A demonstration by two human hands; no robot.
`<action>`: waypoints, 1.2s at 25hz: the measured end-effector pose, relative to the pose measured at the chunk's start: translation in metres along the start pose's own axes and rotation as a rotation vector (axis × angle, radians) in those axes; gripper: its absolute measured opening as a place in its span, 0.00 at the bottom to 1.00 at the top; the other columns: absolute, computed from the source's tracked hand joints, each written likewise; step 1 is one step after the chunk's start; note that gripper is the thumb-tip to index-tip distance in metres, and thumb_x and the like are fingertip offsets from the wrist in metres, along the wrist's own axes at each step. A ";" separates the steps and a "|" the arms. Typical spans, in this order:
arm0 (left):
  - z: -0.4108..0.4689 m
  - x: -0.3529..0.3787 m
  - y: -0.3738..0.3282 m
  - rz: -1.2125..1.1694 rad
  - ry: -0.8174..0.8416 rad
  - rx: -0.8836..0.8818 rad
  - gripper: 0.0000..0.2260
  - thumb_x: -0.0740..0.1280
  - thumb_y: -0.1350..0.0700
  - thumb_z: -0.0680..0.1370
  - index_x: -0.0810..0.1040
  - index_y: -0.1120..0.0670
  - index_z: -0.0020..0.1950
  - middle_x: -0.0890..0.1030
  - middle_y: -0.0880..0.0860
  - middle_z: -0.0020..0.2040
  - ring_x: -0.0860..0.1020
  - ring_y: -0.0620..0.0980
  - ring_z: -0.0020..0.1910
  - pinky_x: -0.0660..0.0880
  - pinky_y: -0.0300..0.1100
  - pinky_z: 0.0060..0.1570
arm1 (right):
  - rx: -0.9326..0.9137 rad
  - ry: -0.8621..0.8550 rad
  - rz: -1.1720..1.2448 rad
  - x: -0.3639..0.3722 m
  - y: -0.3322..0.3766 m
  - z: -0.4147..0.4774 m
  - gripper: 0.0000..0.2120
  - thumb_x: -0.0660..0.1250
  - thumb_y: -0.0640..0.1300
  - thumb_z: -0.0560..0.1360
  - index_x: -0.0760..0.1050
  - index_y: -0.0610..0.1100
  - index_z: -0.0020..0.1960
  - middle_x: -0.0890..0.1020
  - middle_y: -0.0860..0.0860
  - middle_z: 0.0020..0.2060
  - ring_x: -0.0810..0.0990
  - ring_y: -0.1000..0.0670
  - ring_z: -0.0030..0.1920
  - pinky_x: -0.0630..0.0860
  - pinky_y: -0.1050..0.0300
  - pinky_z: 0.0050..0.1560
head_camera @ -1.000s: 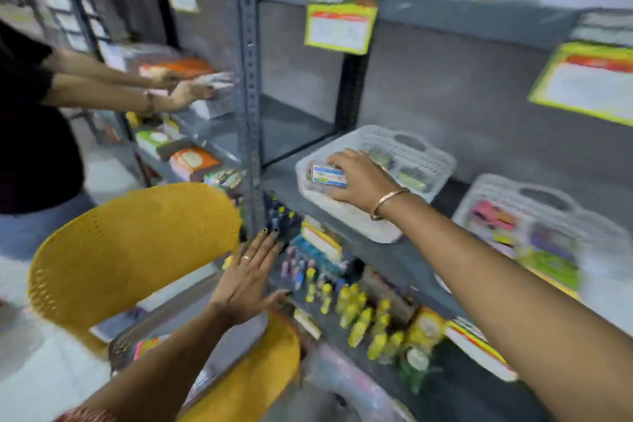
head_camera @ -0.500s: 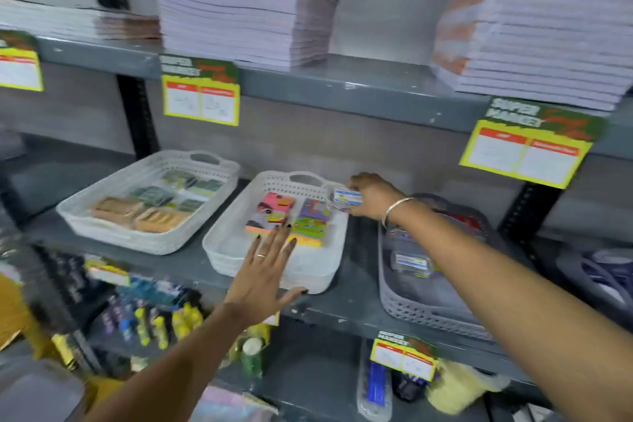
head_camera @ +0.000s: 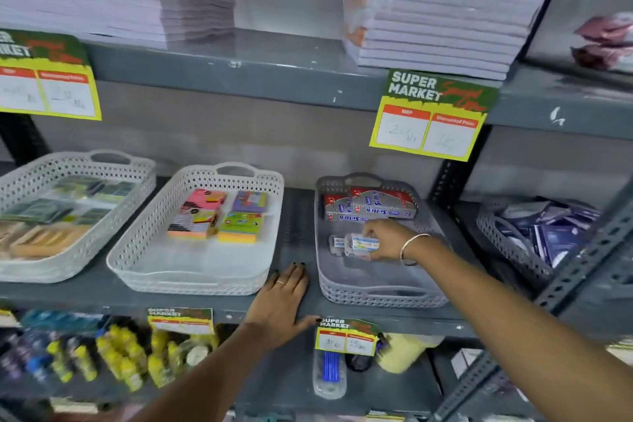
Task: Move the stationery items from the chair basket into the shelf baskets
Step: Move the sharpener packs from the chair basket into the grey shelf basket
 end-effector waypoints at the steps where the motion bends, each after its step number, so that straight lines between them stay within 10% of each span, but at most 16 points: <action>1: -0.002 0.004 0.002 0.004 0.018 -0.020 0.39 0.39 0.32 0.76 0.79 0.57 0.59 0.79 0.56 0.60 0.78 0.54 0.58 0.77 0.52 0.52 | 0.000 0.027 -0.003 0.011 -0.001 -0.002 0.22 0.72 0.42 0.68 0.70 0.40 0.59 0.77 0.41 0.59 0.75 0.42 0.57 0.73 0.53 0.56; 10: -0.004 -0.001 0.004 0.019 -0.042 -0.015 0.46 0.36 0.28 0.68 0.55 0.56 0.76 0.55 0.56 0.76 0.52 0.54 0.74 0.49 0.50 0.72 | -0.023 0.096 0.018 0.050 0.011 0.002 0.19 0.71 0.40 0.69 0.70 0.38 0.56 0.78 0.40 0.56 0.75 0.41 0.57 0.70 0.50 0.60; 24: -0.006 -0.002 0.003 0.035 -0.020 -0.029 0.36 0.50 0.33 0.76 0.52 0.55 0.76 0.52 0.54 0.77 0.49 0.53 0.75 0.46 0.48 0.73 | -0.051 0.124 0.007 0.049 0.015 0.000 0.18 0.69 0.39 0.70 0.69 0.38 0.58 0.78 0.39 0.56 0.75 0.40 0.56 0.66 0.45 0.65; 30: -0.004 0.001 0.004 0.044 -0.046 -0.008 0.43 0.37 0.30 0.69 0.53 0.54 0.76 0.53 0.54 0.77 0.50 0.53 0.75 0.46 0.48 0.72 | -0.047 0.146 0.022 0.048 0.018 -0.003 0.20 0.70 0.40 0.69 0.69 0.40 0.59 0.77 0.41 0.58 0.76 0.41 0.57 0.71 0.51 0.60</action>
Point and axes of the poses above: each hand's wrist, its own z-axis towards the middle knuckle, its own x-axis out of the palm, y = z × x, the point moved 5 cm from there along z, towards the middle knuckle
